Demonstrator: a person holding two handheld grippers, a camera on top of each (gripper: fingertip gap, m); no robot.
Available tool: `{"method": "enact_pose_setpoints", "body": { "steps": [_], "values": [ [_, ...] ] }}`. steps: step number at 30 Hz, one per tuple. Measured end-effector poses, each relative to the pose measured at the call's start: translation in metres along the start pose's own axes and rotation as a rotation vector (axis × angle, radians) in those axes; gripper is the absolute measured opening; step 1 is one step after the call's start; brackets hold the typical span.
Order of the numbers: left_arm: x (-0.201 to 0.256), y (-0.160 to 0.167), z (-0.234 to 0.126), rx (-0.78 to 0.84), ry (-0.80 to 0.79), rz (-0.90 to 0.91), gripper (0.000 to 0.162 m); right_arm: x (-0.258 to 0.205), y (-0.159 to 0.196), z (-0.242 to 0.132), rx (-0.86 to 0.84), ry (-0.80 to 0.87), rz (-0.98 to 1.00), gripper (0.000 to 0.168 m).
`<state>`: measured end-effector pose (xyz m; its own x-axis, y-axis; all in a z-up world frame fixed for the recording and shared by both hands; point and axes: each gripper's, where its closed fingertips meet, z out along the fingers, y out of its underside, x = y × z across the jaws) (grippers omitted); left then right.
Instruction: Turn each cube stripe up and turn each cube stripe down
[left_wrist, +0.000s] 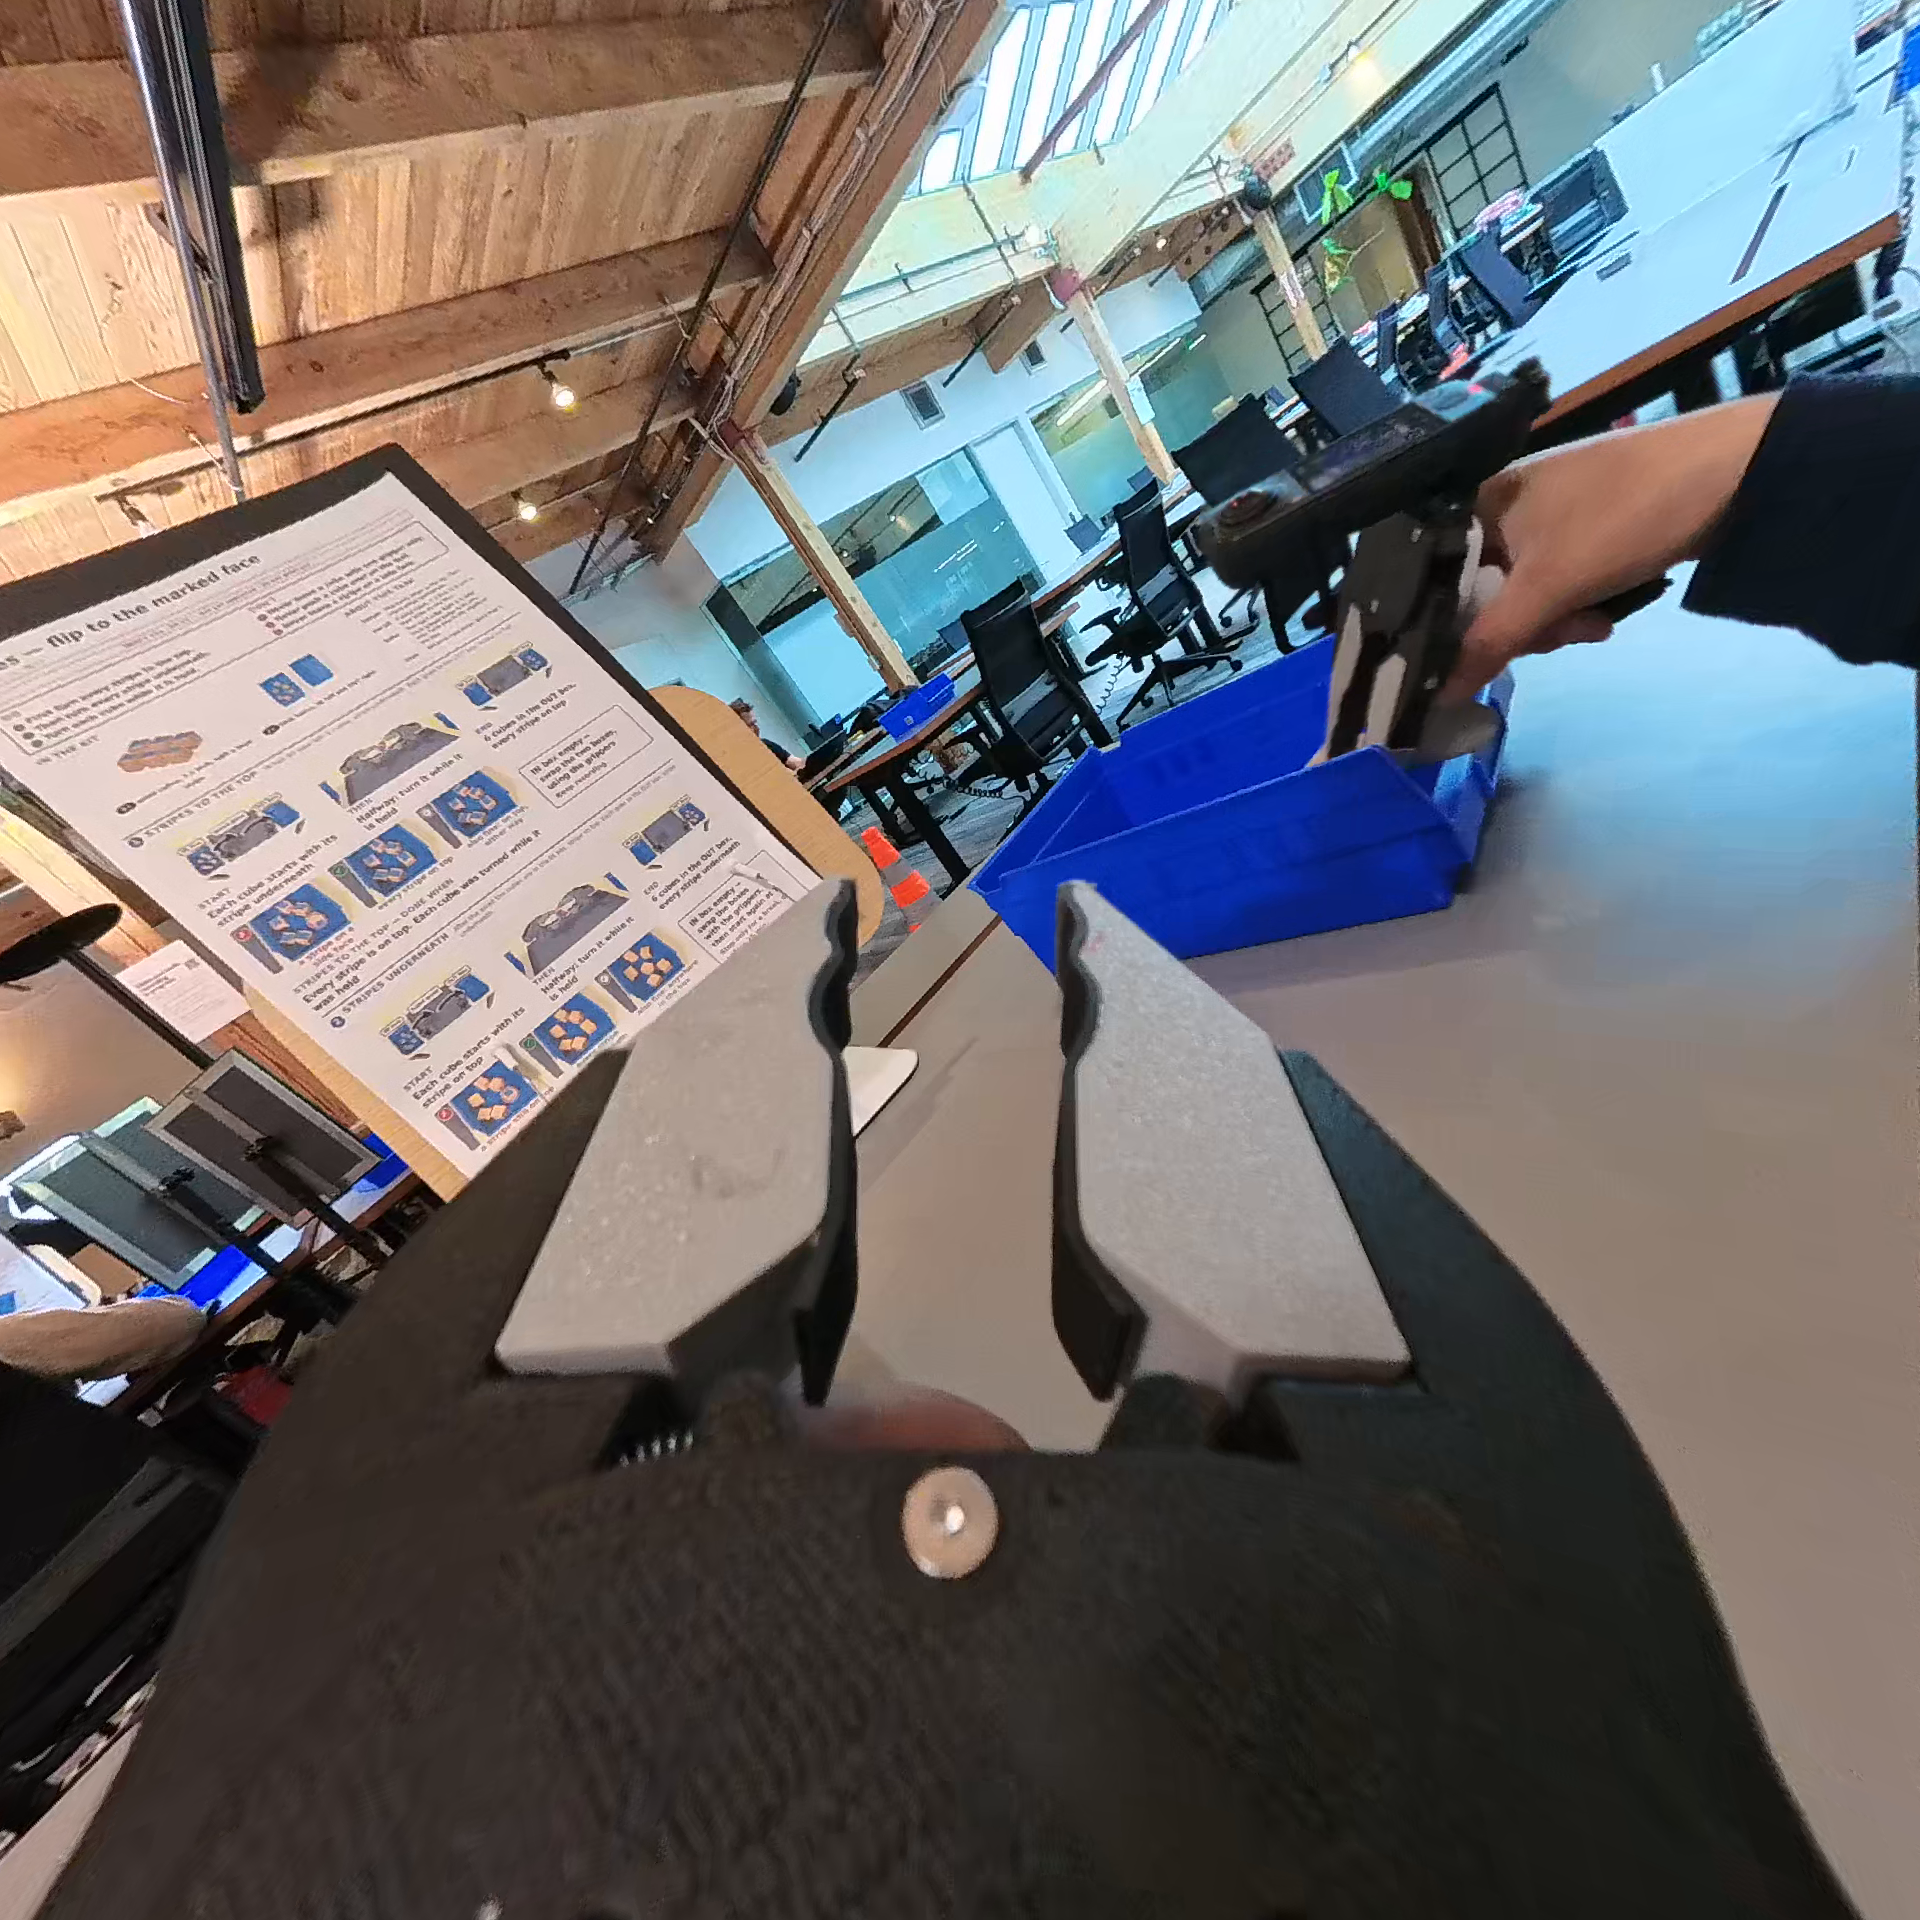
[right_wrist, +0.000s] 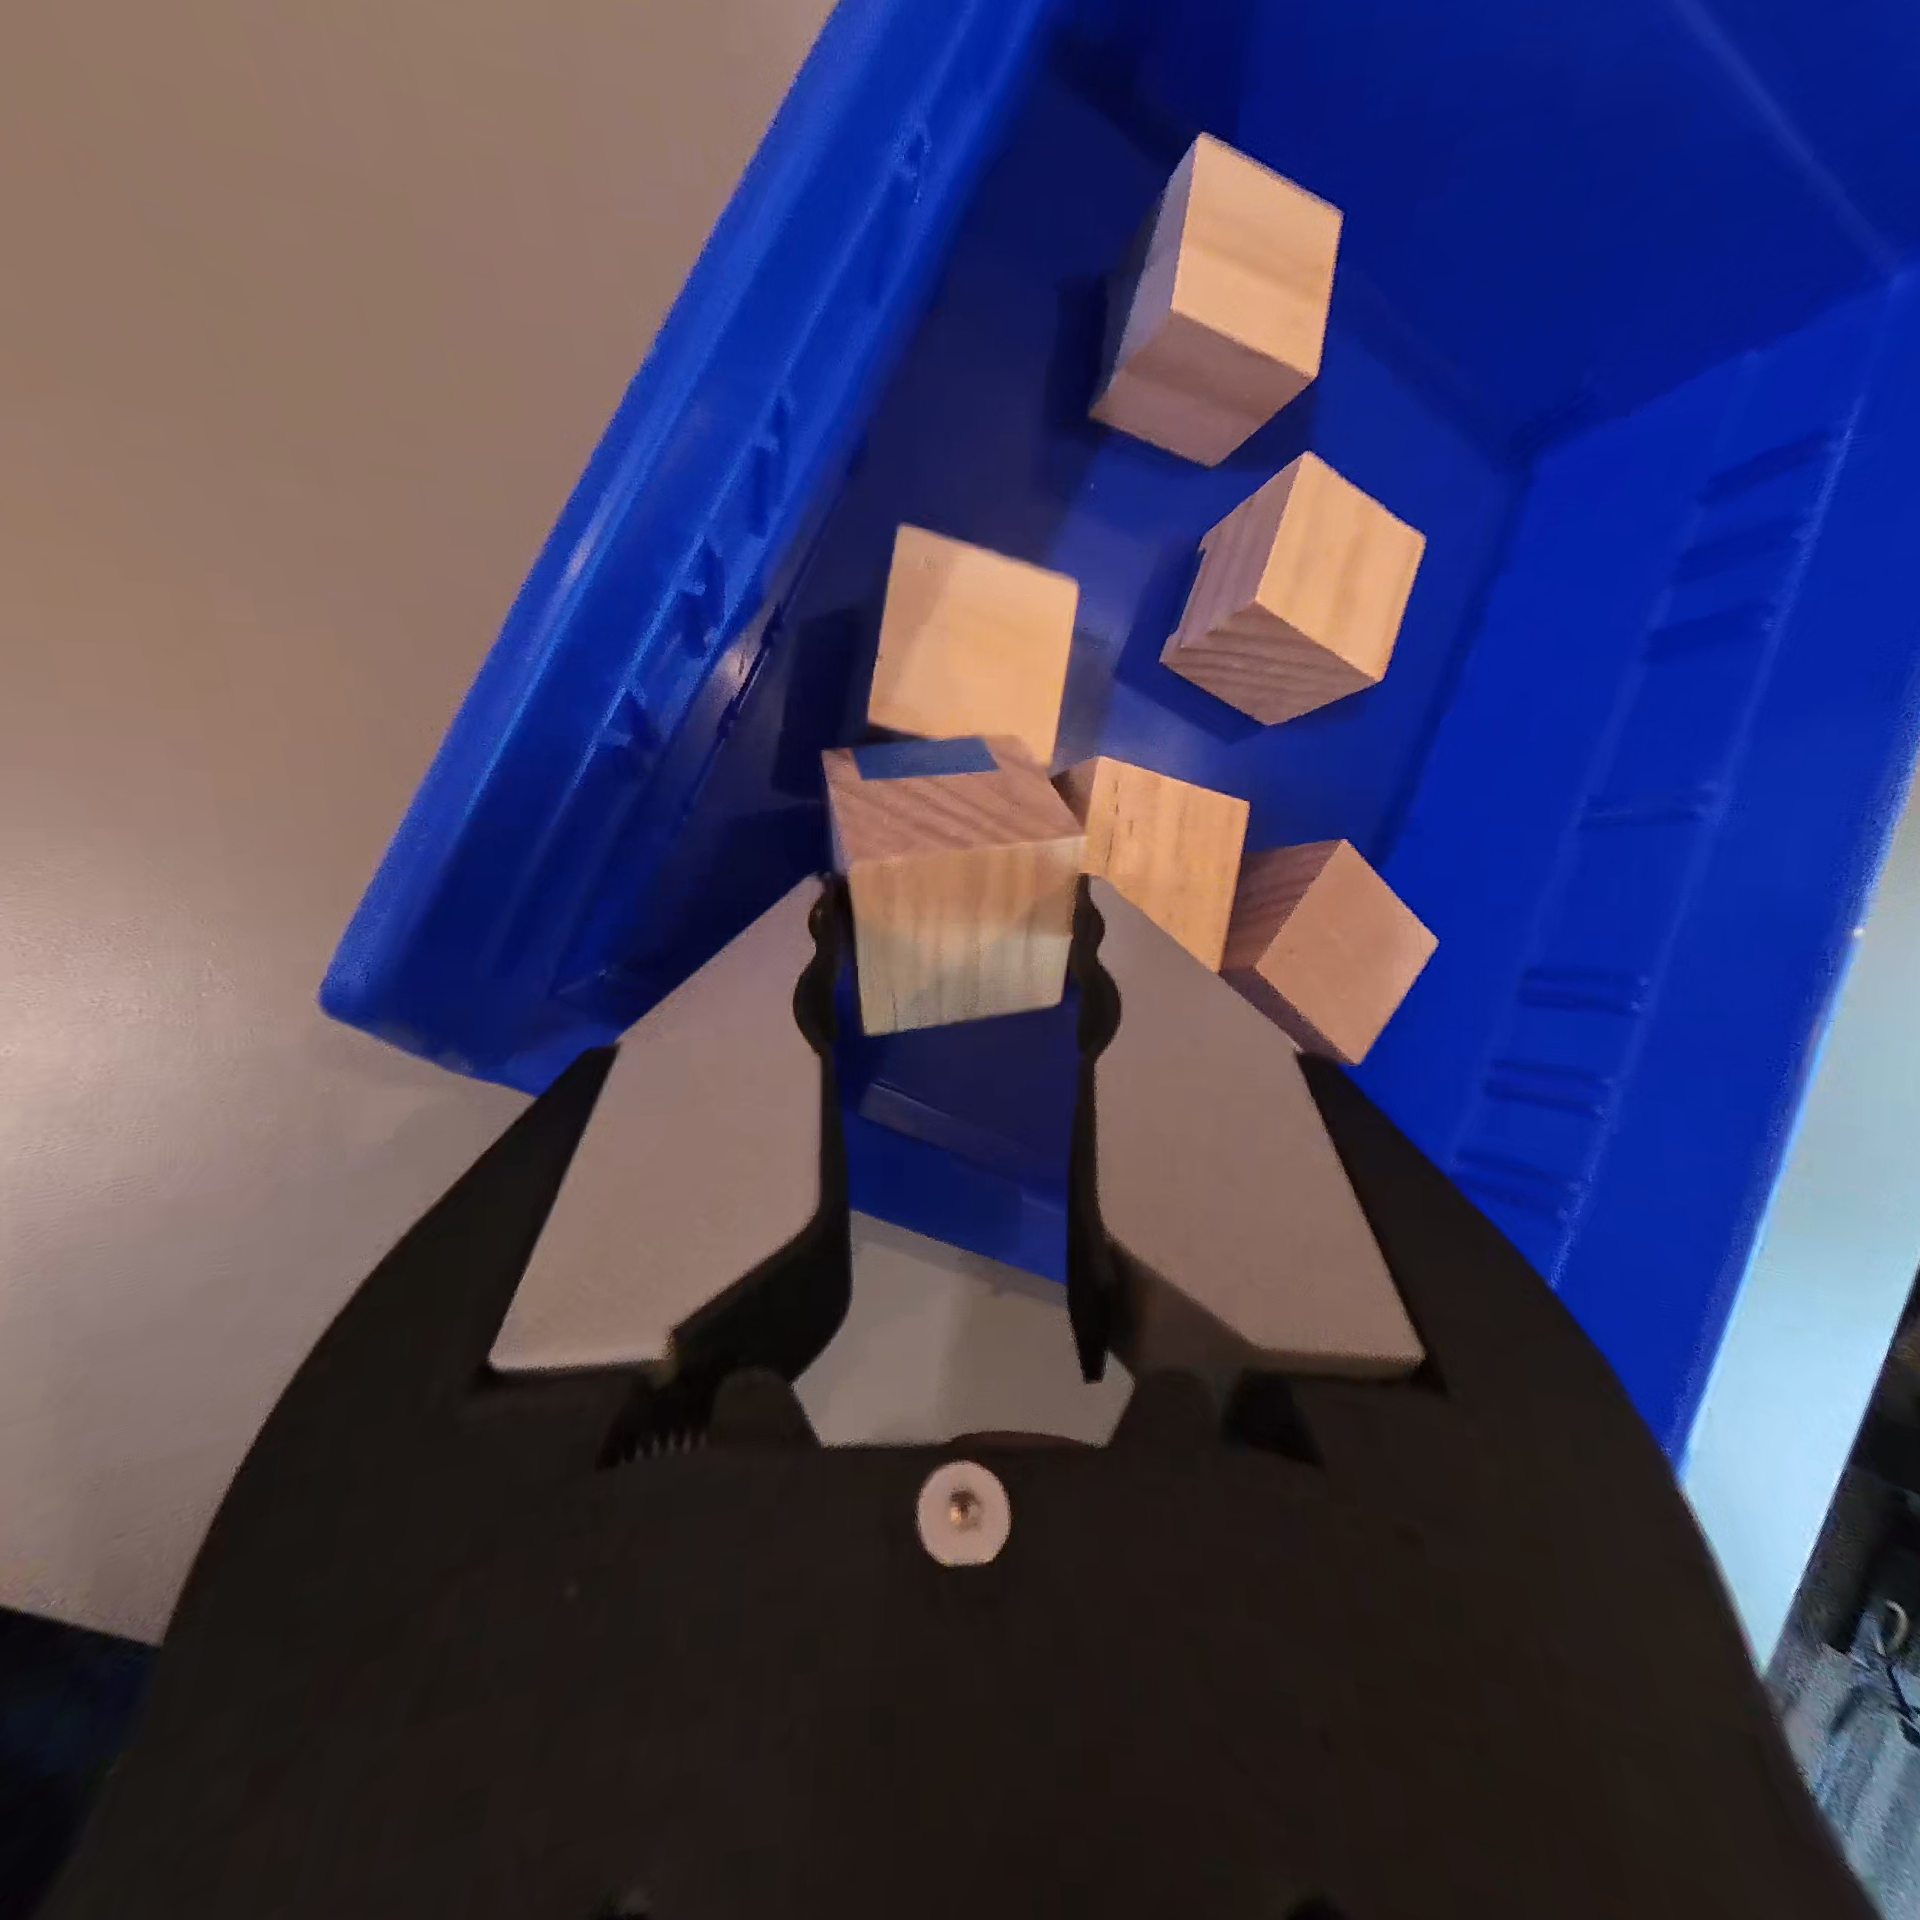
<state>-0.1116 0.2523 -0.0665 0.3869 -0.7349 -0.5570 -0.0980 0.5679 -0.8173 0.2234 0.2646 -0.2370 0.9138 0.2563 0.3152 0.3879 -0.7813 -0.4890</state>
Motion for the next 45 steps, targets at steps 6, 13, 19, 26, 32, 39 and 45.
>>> {"method": "enact_pose_setpoints", "body": {
  "steps": [6, 13, 19, 26, 32, 39, 45],
  "values": [
    [-0.001, -0.001, -0.001, 0.004, -0.003, -0.003, 0.036, -0.005, 0.002, 0.009, -0.033, -0.013, -0.009, 0.040],
    [0.002, 0.001, 0.001, -0.007, 0.006, 0.008, 0.036, -0.001, 0.001, -0.001, -0.020, 0.012, -0.011, 0.040],
    [0.003, 0.002, 0.001, -0.006, 0.012, -0.006, 0.035, 0.001, 0.002, -0.013, -0.010, 0.021, -0.001, 0.040],
    [0.004, 0.001, 0.001, -0.007, 0.014, 0.003, 0.035, -0.003, 0.009, 0.004, -0.078, 0.026, -0.036, 0.040],
    [0.004, 0.003, 0.001, -0.012, 0.016, -0.003, 0.036, 0.000, 0.004, 0.007, -0.040, 0.012, -0.003, 0.034],
    [0.004, 0.005, 0.001, -0.025, 0.016, -0.008, 0.036, 0.000, 0.000, 0.003, -0.015, 0.011, 0.001, 0.034],
    [-0.055, 0.067, -0.005, -0.310, -0.233, -0.284, 0.044, 0.010, -0.025, -0.031, 0.160, 0.037, 0.071, 0.036]
  ]
}}
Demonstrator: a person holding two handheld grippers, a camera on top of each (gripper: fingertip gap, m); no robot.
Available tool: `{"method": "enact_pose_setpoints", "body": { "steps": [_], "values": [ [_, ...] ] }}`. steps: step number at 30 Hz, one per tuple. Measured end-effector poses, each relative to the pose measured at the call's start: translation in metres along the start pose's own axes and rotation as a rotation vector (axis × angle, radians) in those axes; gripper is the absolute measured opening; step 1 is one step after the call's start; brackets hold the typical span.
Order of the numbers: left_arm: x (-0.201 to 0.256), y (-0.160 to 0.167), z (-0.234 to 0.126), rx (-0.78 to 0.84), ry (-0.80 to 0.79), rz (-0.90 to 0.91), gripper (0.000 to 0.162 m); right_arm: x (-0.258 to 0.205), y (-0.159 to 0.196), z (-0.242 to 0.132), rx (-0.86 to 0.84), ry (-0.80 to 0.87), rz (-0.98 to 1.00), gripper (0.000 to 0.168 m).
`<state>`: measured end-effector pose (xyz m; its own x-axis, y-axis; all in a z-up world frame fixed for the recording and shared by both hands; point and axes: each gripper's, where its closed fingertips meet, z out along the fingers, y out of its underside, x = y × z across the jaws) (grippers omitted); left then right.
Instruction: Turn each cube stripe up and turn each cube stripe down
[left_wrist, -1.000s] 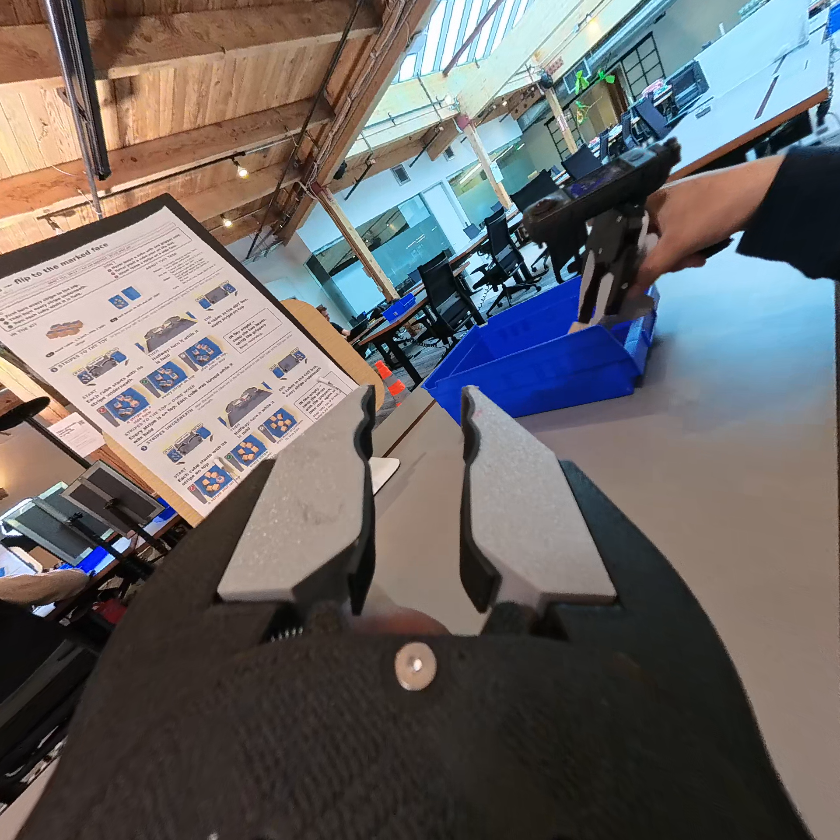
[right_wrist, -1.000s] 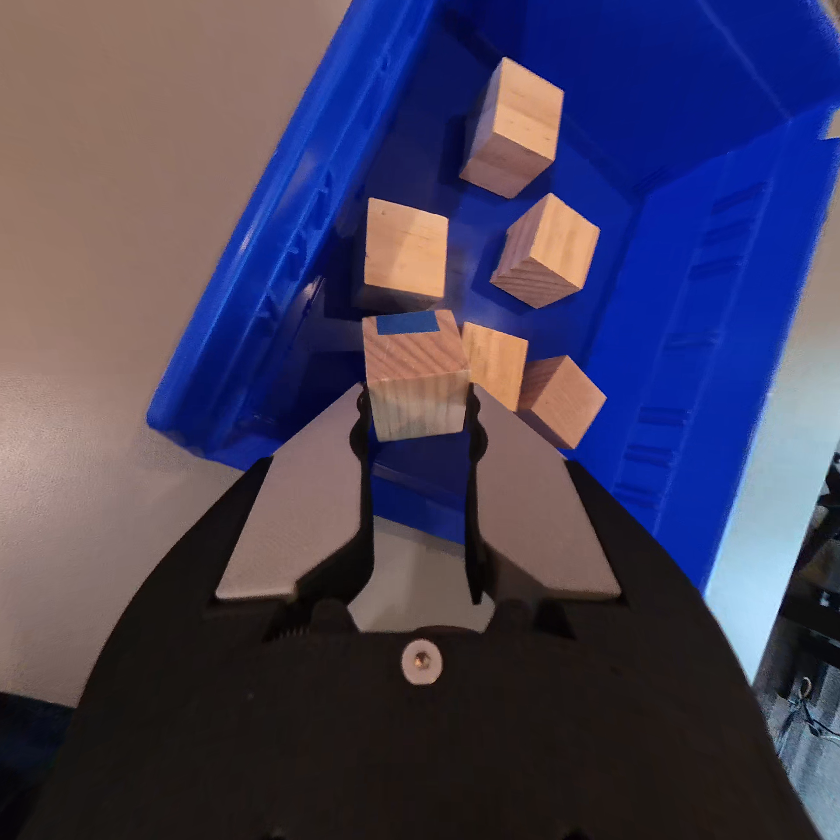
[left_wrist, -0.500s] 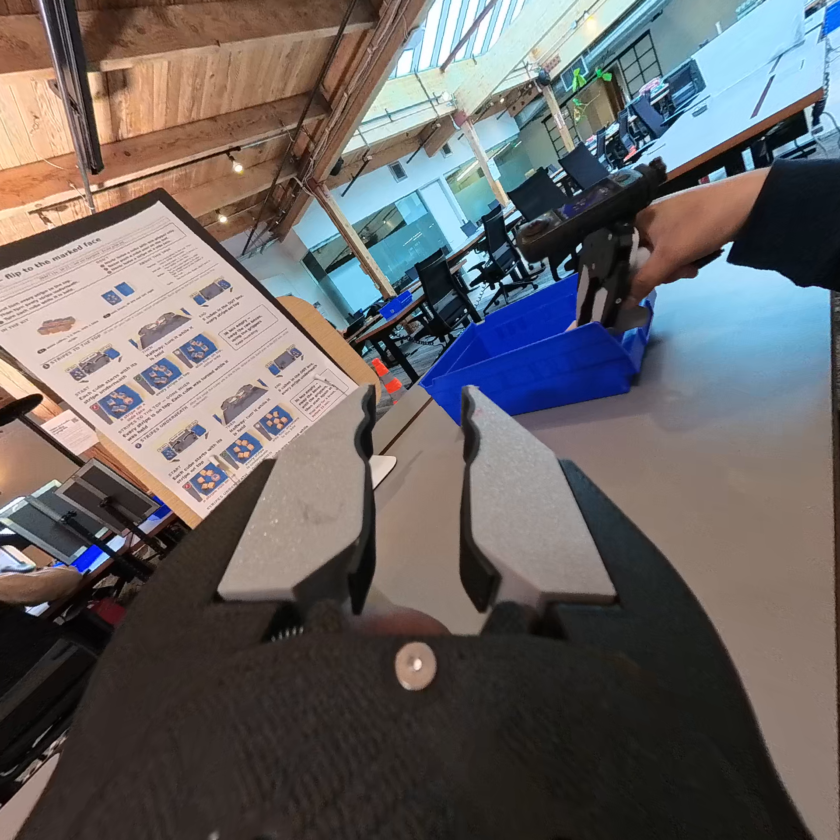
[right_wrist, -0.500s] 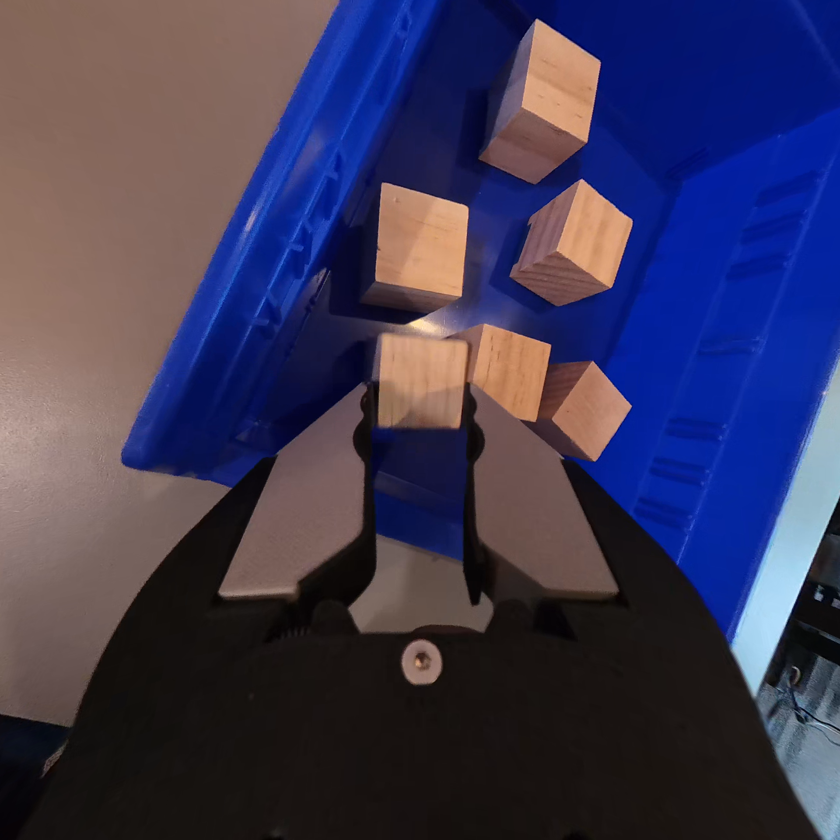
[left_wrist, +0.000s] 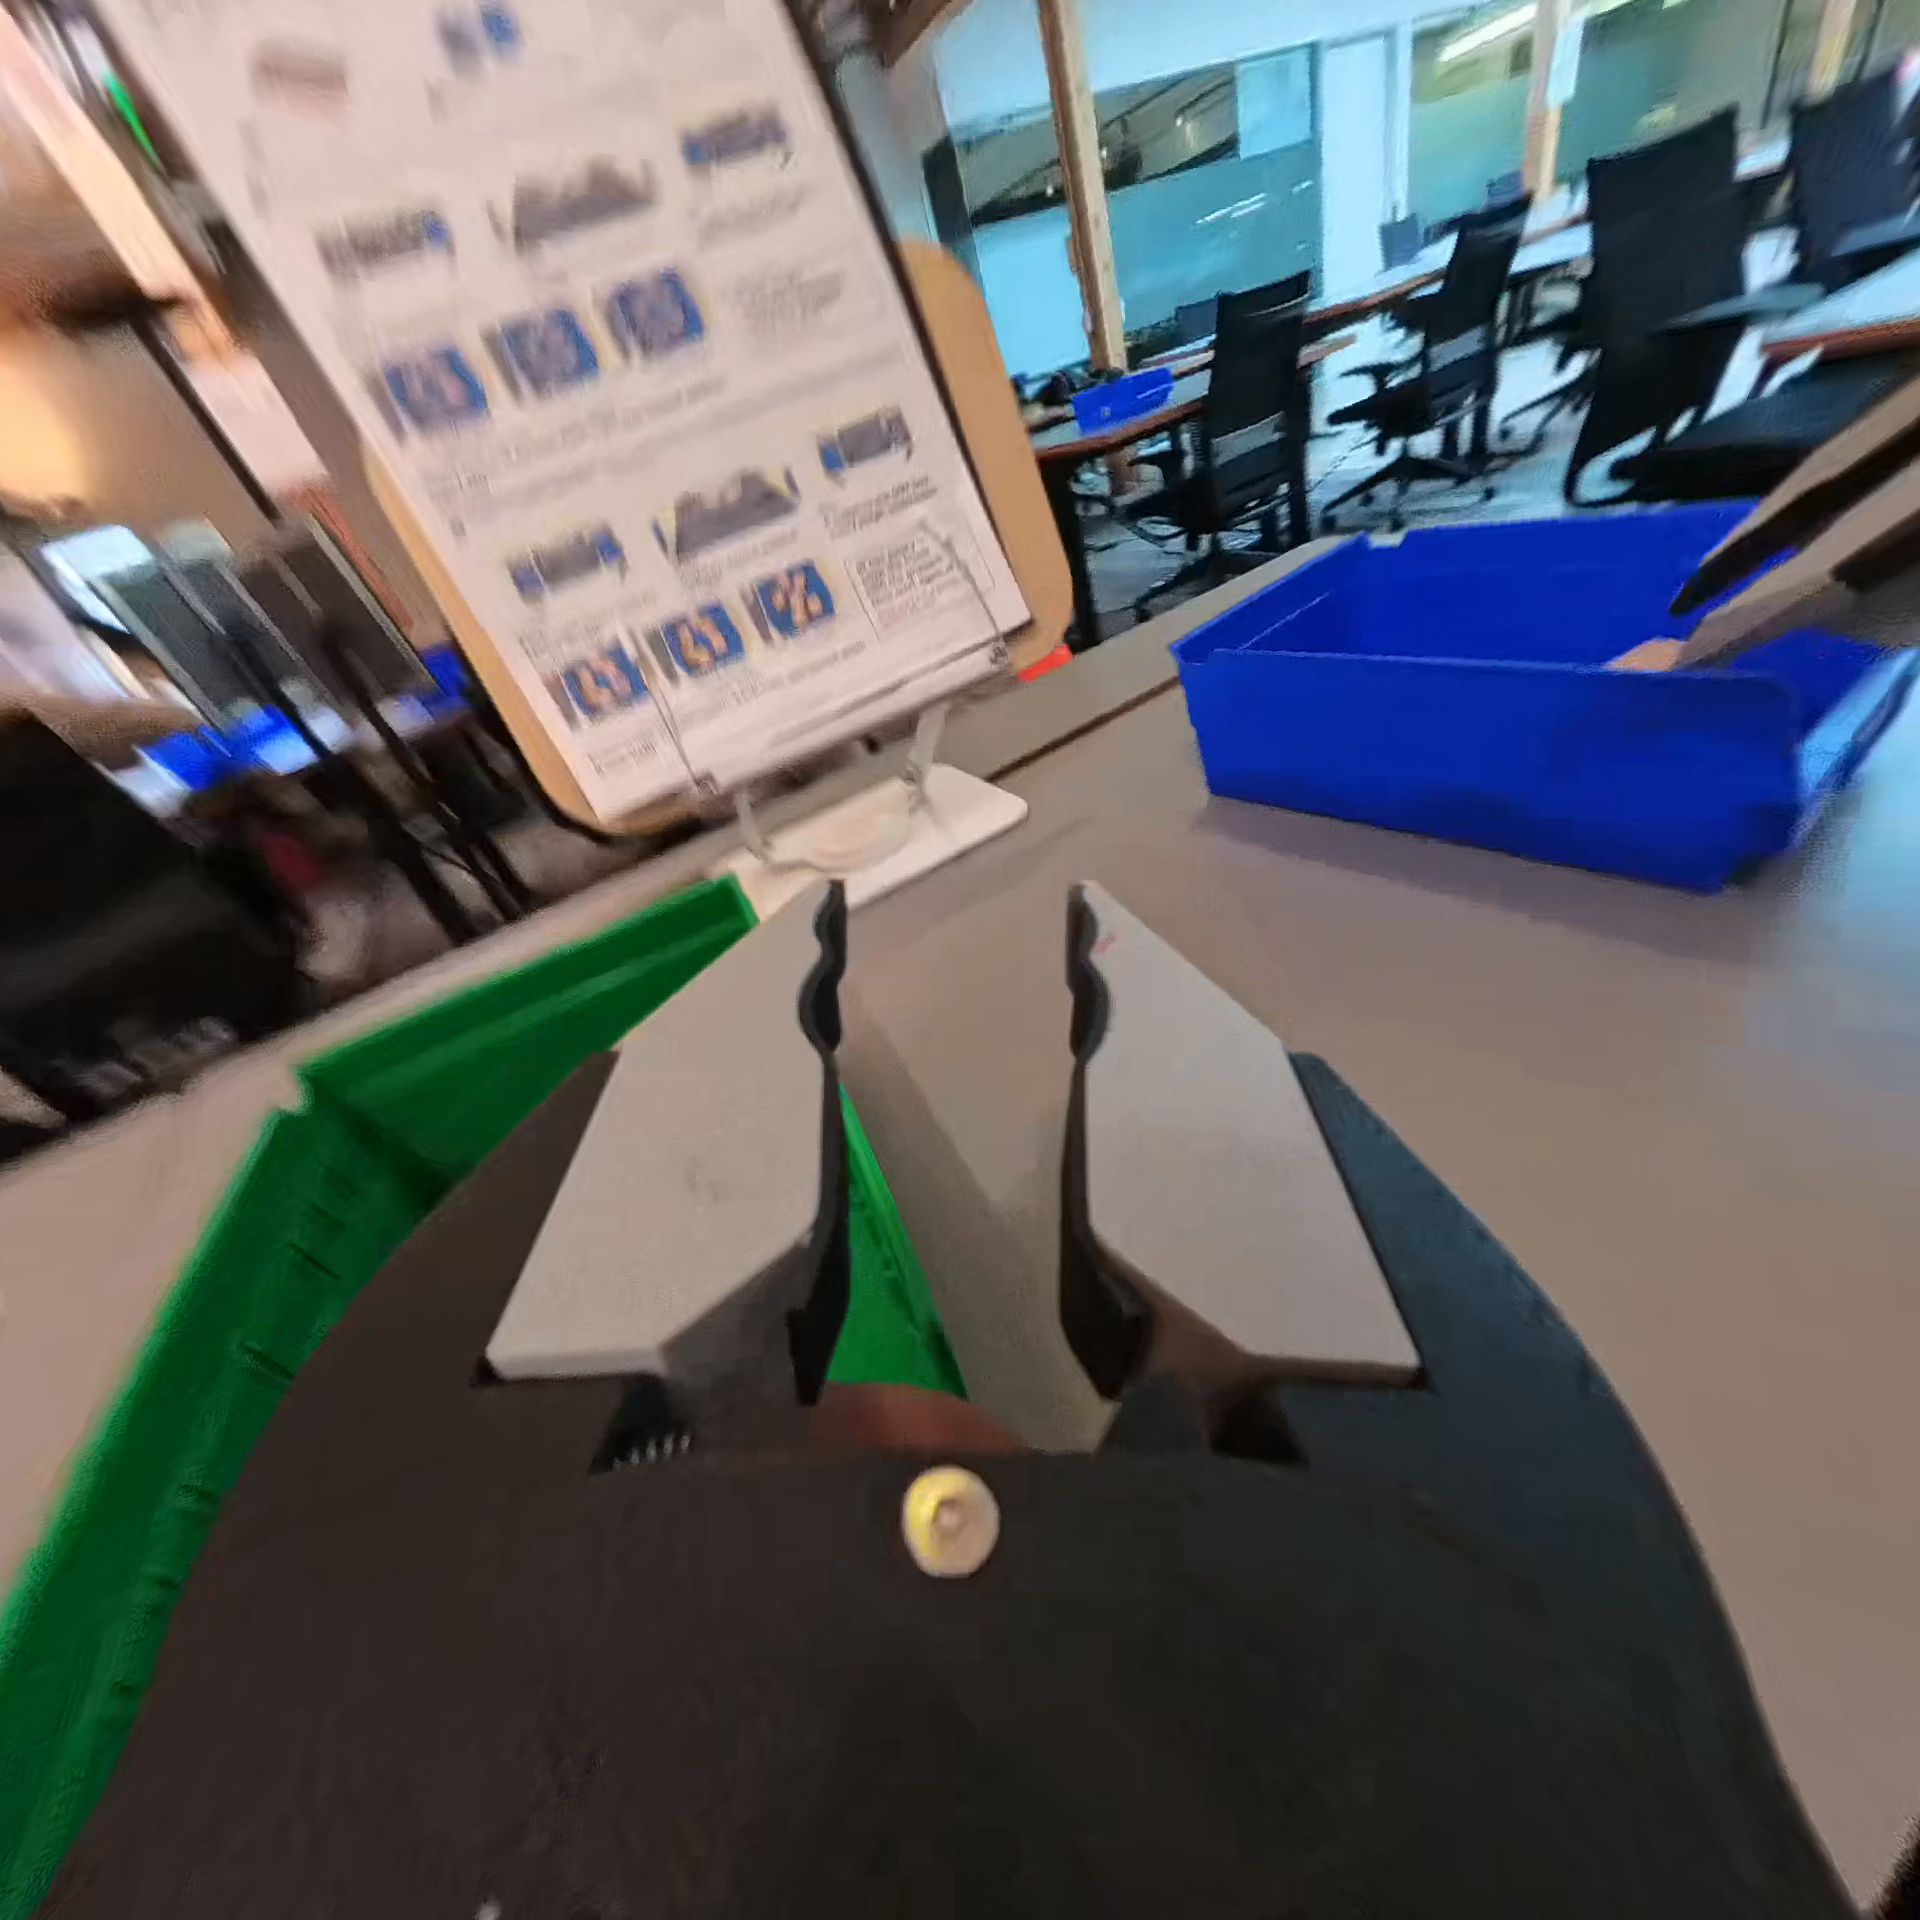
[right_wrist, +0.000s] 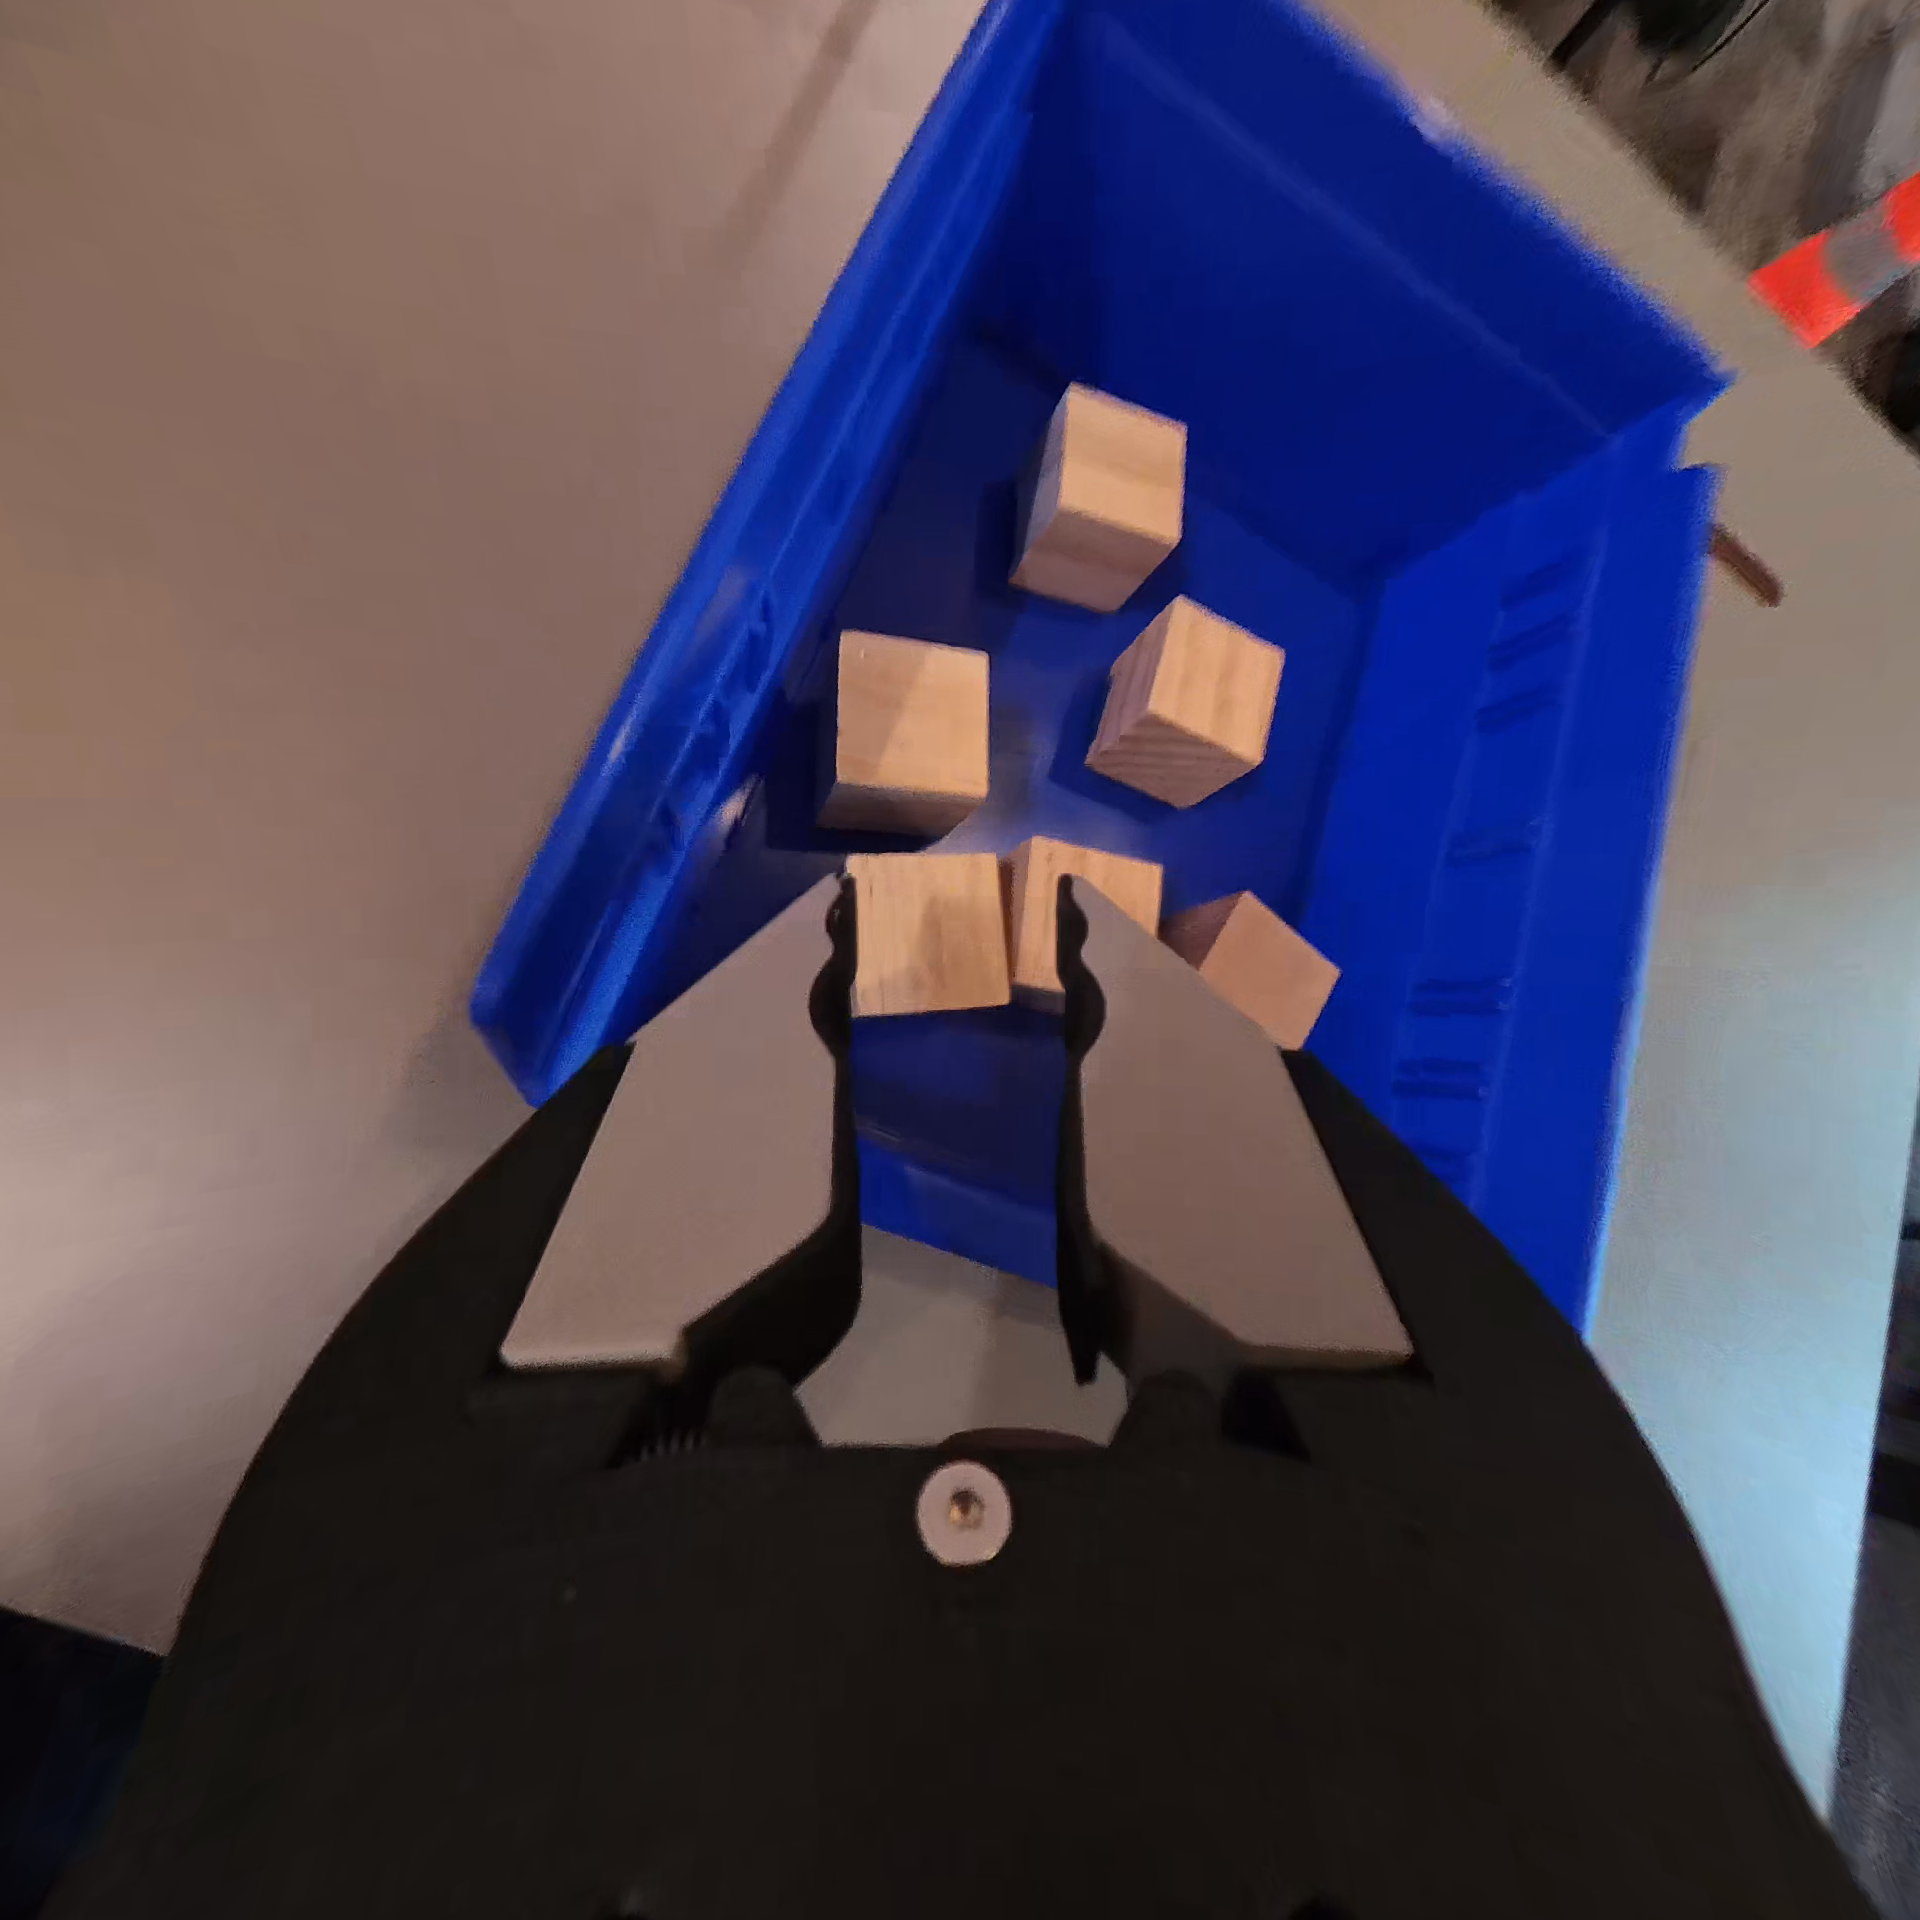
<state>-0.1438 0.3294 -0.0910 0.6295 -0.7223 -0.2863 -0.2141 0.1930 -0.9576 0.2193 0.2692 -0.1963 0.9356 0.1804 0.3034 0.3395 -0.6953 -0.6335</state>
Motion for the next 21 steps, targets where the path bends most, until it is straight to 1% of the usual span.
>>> {"method": "enact_pose_setpoints", "body": {
  "steps": [2, 3, 4, 5, 6, 7, 8, 9, 10, 11, 12, 13, 14, 15, 16, 19, 20, 21],
  "values": [
    [-0.012, 0.014, 0.002, -0.038, 0.041, -0.167, 0.049, 0.003, -0.017, -0.018, 0.103, 0.002, 0.050, 0.042],
    [-0.020, 0.022, 0.003, -0.064, 0.028, -0.208, 0.053, 0.002, -0.027, -0.027, 0.162, -0.010, 0.071, 0.046],
    [-0.031, 0.033, 0.004, -0.105, -0.017, -0.202, 0.057, -0.001, -0.037, -0.037, 0.223, -0.031, 0.086, 0.053],
    [-0.041, 0.045, 0.005, -0.153, -0.072, -0.170, 0.065, -0.007, -0.045, -0.045, 0.278, -0.060, 0.098, 0.063],
    [-0.045, 0.056, 0.007, -0.202, -0.107, -0.136, 0.074, -0.016, -0.052, -0.052, 0.319, -0.097, 0.110, 0.074],
    [-0.044, 0.066, 0.009, -0.243, -0.109, -0.119, 0.078, -0.026, -0.055, -0.054, 0.334, -0.136, 0.127, 0.087],
    [-0.040, 0.074, 0.012, -0.273, -0.092, -0.120, 0.078, -0.036, -0.054, -0.051, 0.310, -0.172, 0.141, 0.098],
    [-0.036, 0.081, 0.015, -0.297, -0.075, -0.130, 0.078, -0.044, -0.048, -0.044, 0.250, -0.187, 0.142, 0.102],
    [-0.035, 0.088, 0.018, -0.319, -0.068, -0.137, 0.078, -0.048, -0.039, -0.034, 0.178, -0.165, 0.128, 0.101],
    [-0.035, 0.096, 0.019, -0.343, -0.070, -0.139, 0.078, -0.048, -0.031, -0.023, 0.114, -0.119, 0.106, 0.095],
    [-0.036, 0.103, 0.020, -0.366, -0.077, -0.135, 0.078, -0.049, -0.025, -0.013, 0.065, -0.083, 0.086, 0.084],
    [-0.037, 0.110, 0.019, -0.388, -0.082, -0.130, 0.078, -0.054, -0.019, -0.003, 0.023, -0.081, 0.074, 0.077],
    [-0.037, 0.117, 0.018, -0.405, -0.080, -0.133, 0.083, -0.062, -0.015, 0.005, -0.014, -0.096, 0.068, 0.077],
    [-0.036, 0.120, 0.017, -0.409, -0.071, -0.149, 0.083, -0.065, -0.011, 0.013, -0.042, -0.093, 0.067, 0.073],
    [-0.034, 0.123, 0.015, -0.416, -0.062, -0.162, 0.082, -0.066, -0.007, 0.021, -0.063, -0.073, 0.068, 0.063],
    [-0.032, 0.135, 0.008, -0.462, -0.069, -0.134, 0.083, -0.067, 0.015, 0.038, -0.150, -0.038, 0.042, 0.018],
    [-0.031, 0.138, 0.005, -0.469, -0.071, -0.126, 0.081, -0.065, 0.015, 0.039, -0.139, -0.006, 0.029, 0.020],
    [-0.030, 0.141, 0.003, -0.475, -0.070, -0.122, 0.080, -0.065, 0.014, 0.036, -0.124, 0.006, 0.037, 0.015]
  ]
}}
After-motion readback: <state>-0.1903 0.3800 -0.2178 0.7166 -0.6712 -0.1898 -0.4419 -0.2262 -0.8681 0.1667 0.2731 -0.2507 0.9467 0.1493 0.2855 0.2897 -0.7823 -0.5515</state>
